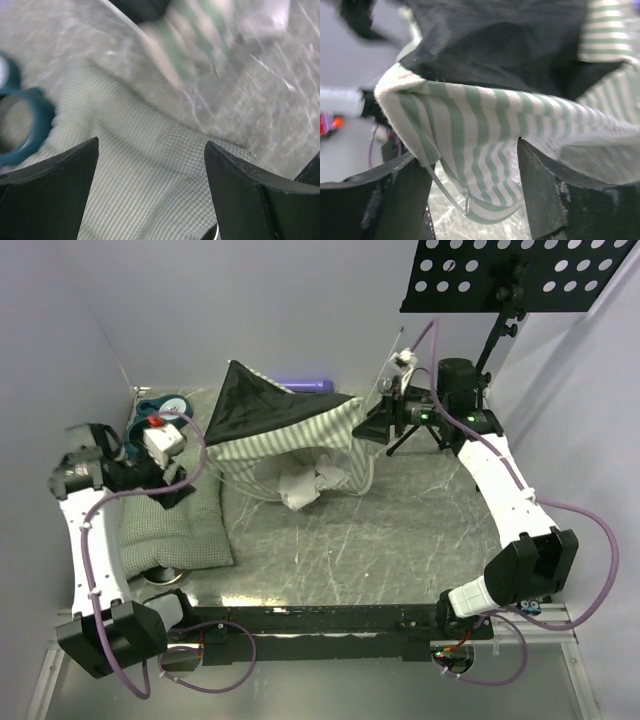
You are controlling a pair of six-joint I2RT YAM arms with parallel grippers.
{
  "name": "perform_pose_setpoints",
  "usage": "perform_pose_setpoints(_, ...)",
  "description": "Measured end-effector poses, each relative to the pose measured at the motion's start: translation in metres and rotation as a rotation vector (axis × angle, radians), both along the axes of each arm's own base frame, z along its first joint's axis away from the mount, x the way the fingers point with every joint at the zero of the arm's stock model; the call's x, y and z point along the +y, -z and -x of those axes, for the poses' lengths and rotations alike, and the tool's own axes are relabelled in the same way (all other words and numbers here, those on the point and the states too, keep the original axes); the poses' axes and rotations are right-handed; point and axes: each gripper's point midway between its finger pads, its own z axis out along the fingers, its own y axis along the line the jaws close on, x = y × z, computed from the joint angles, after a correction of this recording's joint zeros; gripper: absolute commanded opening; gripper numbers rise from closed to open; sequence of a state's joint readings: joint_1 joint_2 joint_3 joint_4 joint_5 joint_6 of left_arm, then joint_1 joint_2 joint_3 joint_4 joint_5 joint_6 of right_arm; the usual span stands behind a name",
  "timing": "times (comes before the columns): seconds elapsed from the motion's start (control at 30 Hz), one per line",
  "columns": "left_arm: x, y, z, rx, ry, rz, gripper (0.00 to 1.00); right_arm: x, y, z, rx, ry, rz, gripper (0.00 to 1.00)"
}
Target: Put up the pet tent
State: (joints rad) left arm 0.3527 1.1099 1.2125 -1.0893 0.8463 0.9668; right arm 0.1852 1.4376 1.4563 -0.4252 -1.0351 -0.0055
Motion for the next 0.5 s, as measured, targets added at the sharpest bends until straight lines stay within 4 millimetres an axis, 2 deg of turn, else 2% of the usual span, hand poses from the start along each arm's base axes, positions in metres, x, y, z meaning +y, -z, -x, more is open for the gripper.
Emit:
perform_pose_setpoints(0.07, 0.014, -0.026, -0.008, -0.026, -0.066, 0.014, 0.92, 0.015, 0.004, 0.010, -0.020, -0.088, 0.005, 0.64)
perform_pose_setpoints(0.1, 0.019, -0.046, -0.016, -0.049, -0.100, 0.041, 0.92, 0.022, 0.006, 0.018, -0.036, -0.137, 0.013, 0.61)
perform_pose_setpoints(0.2, 0.022, -0.129, -0.048, -0.210, -0.151, 0.159, 0.91, 0.043, 0.013, 0.041, -0.103, -0.267, 0.047, 0.59)
perform_pose_setpoints(0.23, 0.017, -0.159, -0.059, -0.282, -0.149, 0.219, 0.92, 0.050, 0.015, 0.050, -0.139, -0.313, 0.063, 0.58)
perform_pose_setpoints(0.27, 0.009, -0.179, -0.066, -0.326, -0.142, 0.260, 0.93, 0.057, 0.016, 0.059, -0.176, -0.361, 0.078, 0.57)
perform_pose_setpoints(0.3, 0.000, -0.192, -0.070, -0.353, -0.122, 0.291, 0.93, 0.063, 0.017, 0.068, -0.216, -0.410, 0.092, 0.57)
perform_pose_setpoints(0.37, -0.034, -0.213, -0.078, -0.386, -0.038, 0.335, 0.94, 0.075, 0.021, 0.084, -0.281, -0.500, 0.117, 0.56)
perform_pose_setpoints(0.43, -0.083, -0.226, -0.092, -0.385, 0.082, 0.375, 0.95, 0.085, 0.027, 0.096, -0.330, -0.572, 0.136, 0.56)
perform_pose_setpoints(0.5, -0.120, -0.225, -0.110, -0.356, 0.159, 0.408, 0.96, 0.091, 0.035, 0.104, -0.367, -0.635, 0.153, 0.56)
